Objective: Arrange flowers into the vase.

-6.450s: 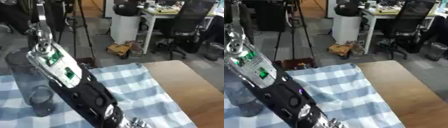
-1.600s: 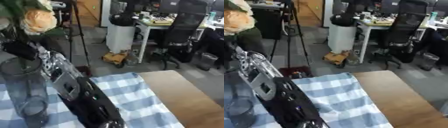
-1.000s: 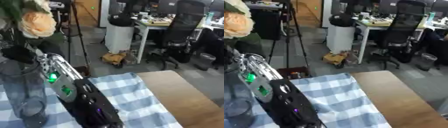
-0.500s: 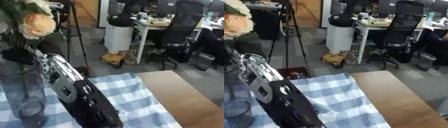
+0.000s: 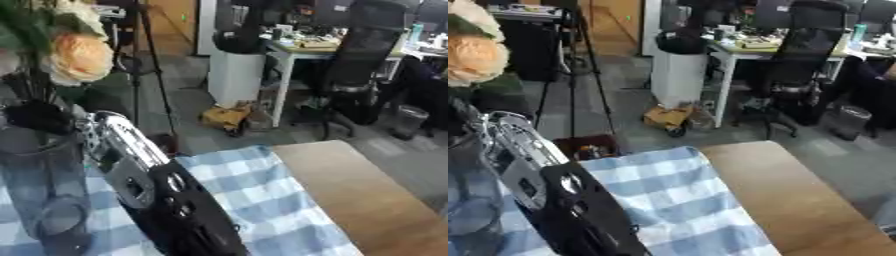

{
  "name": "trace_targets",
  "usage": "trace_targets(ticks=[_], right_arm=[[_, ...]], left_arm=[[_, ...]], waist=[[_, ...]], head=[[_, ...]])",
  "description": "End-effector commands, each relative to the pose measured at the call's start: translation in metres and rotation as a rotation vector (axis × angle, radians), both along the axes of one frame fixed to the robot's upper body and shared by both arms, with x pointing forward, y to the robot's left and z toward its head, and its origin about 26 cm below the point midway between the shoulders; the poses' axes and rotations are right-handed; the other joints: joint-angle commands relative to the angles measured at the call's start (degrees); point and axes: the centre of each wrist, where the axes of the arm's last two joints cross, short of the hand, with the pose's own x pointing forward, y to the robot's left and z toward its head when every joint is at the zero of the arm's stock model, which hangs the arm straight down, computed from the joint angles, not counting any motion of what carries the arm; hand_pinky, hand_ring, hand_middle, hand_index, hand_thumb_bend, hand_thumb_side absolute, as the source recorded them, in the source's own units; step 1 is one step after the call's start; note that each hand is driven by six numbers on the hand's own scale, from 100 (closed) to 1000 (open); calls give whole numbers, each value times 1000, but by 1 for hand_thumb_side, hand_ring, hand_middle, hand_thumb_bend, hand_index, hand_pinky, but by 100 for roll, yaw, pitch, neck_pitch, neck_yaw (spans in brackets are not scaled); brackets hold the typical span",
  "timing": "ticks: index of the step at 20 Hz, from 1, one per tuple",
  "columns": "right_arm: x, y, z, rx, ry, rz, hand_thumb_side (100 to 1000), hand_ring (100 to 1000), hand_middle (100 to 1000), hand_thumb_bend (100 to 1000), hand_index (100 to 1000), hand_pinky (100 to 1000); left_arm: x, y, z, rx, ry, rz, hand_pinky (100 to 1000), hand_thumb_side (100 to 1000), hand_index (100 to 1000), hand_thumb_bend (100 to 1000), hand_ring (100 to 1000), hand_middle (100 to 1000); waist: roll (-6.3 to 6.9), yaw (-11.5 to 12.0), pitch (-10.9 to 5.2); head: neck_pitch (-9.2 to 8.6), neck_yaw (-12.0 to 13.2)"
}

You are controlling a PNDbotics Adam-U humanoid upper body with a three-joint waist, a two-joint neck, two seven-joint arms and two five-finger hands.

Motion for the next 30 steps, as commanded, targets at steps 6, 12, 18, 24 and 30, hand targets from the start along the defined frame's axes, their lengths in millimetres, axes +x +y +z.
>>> trace_targets(ticks=[6, 12, 18, 24, 30], right_arm=[[-9, -3, 11, -10, -28, -9, 882, 979, 849, 563, 892, 862], [-13, -6, 12, -13, -39, -9, 912, 1000, 874, 588, 904, 891], [-16, -12, 12, -25, -19, -7, 925, 1000, 892, 611, 911, 955], [-24, -17, 20, -39, -8, 33, 934, 1000, 904, 627, 915, 978], [-31, -29, 26, -62, 32, 69, 935, 1000, 911, 648, 921, 992]], left_arm=[[-4, 2, 7, 7, -27, -1, 711, 1000, 1000, 100, 980, 902], [-4, 2, 6, 8, -27, 0, 712, 1000, 1000, 100, 980, 901], [-4, 2, 7, 10, -28, 2, 714, 1000, 1000, 100, 980, 899], [-4, 2, 7, 12, -31, 4, 716, 1000, 1000, 100, 978, 897], [-4, 4, 8, 14, -36, 13, 719, 1000, 1000, 100, 978, 897]], waist=[[40, -25, -176], [43, -73, -178], [24, -128, -183], [-7, -170, -205], [-56, -234, -228]], head=[[-24, 4], [6, 13], [44, 74], [191, 643], [276, 1453]])
